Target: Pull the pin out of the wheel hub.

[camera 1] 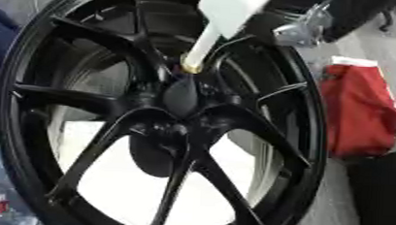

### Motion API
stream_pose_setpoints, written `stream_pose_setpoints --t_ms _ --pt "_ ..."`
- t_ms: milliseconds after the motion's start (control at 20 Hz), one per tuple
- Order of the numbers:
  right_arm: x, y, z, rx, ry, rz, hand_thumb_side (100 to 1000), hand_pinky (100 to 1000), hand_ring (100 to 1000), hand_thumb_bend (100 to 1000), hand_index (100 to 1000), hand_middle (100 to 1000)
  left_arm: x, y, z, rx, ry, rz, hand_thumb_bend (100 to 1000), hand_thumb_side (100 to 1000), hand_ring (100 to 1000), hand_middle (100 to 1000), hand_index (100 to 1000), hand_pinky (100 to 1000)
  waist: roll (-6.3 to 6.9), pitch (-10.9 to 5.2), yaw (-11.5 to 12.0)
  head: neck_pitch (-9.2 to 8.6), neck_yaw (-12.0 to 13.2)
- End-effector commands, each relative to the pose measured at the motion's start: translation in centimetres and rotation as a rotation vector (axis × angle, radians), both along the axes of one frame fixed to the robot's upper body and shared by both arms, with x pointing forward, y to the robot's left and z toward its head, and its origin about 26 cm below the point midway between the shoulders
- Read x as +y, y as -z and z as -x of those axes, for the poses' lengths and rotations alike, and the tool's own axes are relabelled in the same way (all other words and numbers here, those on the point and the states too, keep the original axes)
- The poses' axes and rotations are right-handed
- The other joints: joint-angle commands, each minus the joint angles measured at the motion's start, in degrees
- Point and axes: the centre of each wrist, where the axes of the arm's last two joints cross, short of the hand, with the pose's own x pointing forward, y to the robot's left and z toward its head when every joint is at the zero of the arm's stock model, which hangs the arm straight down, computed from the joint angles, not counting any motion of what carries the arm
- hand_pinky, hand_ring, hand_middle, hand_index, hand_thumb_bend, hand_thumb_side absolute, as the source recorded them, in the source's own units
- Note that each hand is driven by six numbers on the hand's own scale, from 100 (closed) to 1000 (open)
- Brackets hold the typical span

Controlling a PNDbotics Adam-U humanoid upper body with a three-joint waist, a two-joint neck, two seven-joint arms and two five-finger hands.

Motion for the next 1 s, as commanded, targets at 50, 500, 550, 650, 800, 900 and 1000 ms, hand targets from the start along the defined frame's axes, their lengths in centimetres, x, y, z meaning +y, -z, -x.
stream_pose_setpoints --t_ms 50,500,550,650,800,900,1000 --pt "-2.3 -1.7 0.9 -0.086 0.129 -0.074 100 819 713 100 512 382 0.2 -0.7 0.4 -0.035 -0.007 0.003 131 874 576 701 875 897 0.88 -1.49 -0.52 -0.48 0.58" --pt "-11.1 -1.6 -0.8 -0.147 0.554 -0.318 100 817 701 100 512 378 0.5 -0.4 0.5 -0.030 -0.023 0.013 132 875 577 701 875 897 1.93 -1.72 -3.09 -0.56 2.64" --pt "-12.1 -1.5 -1.0 -0.153 0.596 -0.342 100 816 700 100 512 377 0.5 -0.4 0.5 -0.028 -0.026 0.014 133 875 577 701 875 897 1.97 -1.72 -3.41 -0.53 3.05" --pt "-14.1 -0.7 -1.4 -0.149 0.671 -0.387 100 813 693 100 511 374 0.7 -0.3 0.5 -0.025 -0.035 0.017 134 876 577 701 875 897 2.09 -1.81 -4.15 -0.45 3.87" --pt "-17.0 1.3 -2.2 -0.117 0.769 -0.460 100 805 680 100 511 367 0.7 -0.1 0.6 -0.019 -0.041 0.021 134 876 578 702 875 898 2.38 -1.91 -4.99 -0.39 4.88" --pt "-19.1 2.8 -2.6 -0.099 0.841 -0.508 100 804 678 100 511 366 0.8 -0.1 0.6 -0.020 -0.044 0.023 133 874 578 702 875 897 2.60 -1.97 -5.26 -0.42 5.62" --pt "-20.8 4.3 -2.8 -0.089 0.907 -0.539 100 802 676 100 511 366 0.8 -0.1 0.6 -0.021 -0.047 0.026 133 874 578 702 875 898 2.78 -2.05 -5.32 -0.40 6.28"
